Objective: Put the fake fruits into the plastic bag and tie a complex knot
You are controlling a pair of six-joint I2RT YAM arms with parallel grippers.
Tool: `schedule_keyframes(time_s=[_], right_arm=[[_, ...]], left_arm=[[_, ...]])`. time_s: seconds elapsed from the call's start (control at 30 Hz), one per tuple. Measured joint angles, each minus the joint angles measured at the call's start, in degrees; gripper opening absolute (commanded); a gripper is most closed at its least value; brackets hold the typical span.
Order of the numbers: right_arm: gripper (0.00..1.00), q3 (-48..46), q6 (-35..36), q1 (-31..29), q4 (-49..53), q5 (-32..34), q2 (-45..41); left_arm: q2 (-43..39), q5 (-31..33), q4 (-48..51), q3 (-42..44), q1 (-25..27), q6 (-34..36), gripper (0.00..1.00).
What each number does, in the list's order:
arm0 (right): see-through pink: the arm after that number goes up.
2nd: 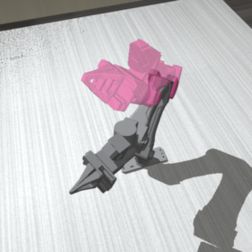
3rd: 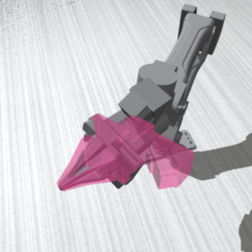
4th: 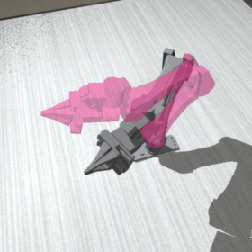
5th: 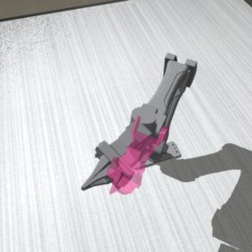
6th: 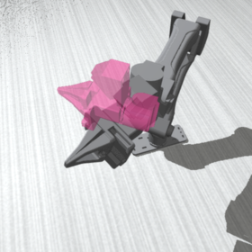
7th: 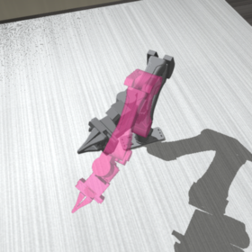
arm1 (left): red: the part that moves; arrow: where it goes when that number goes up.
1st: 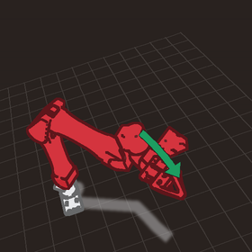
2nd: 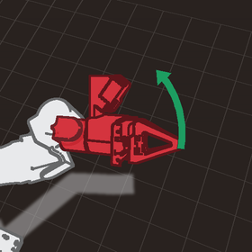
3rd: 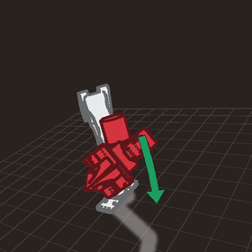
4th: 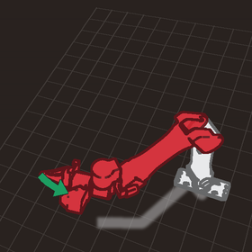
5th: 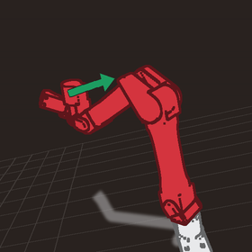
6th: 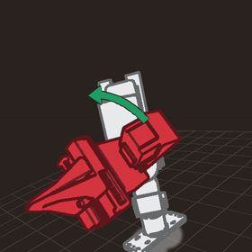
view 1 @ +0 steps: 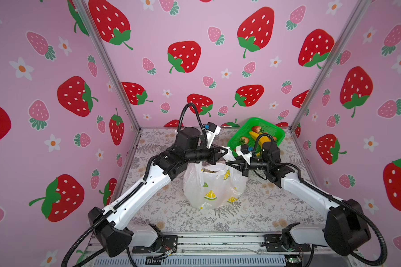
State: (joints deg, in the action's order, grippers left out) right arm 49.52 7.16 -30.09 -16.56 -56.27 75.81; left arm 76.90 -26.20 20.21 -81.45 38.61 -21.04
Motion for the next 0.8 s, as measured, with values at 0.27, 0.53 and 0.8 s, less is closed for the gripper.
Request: schedule_keyframes(time_s=[0.27, 0.53, 0.8], right_arm=[[0.01, -2.91, -3.69, 1.07, -4.44, 2.64, -0.13], [0.02, -3.63, -6.91, 1.49, -6.4, 5.29, -0.24], [0.02, -3.63, -7.8, 1.84, -6.56, 6.01, -1.07]], left_arm=[[-1.77, -0.98, 0.92, -0.26, -0.09, 2.49, 0.56], [-10.01, -2.89, 7.93, -2.43, 0.35, 10.29, 0.71], [-25.51, -1.42, 13.6, 4.42, -2.01, 20.09, 0.76]])
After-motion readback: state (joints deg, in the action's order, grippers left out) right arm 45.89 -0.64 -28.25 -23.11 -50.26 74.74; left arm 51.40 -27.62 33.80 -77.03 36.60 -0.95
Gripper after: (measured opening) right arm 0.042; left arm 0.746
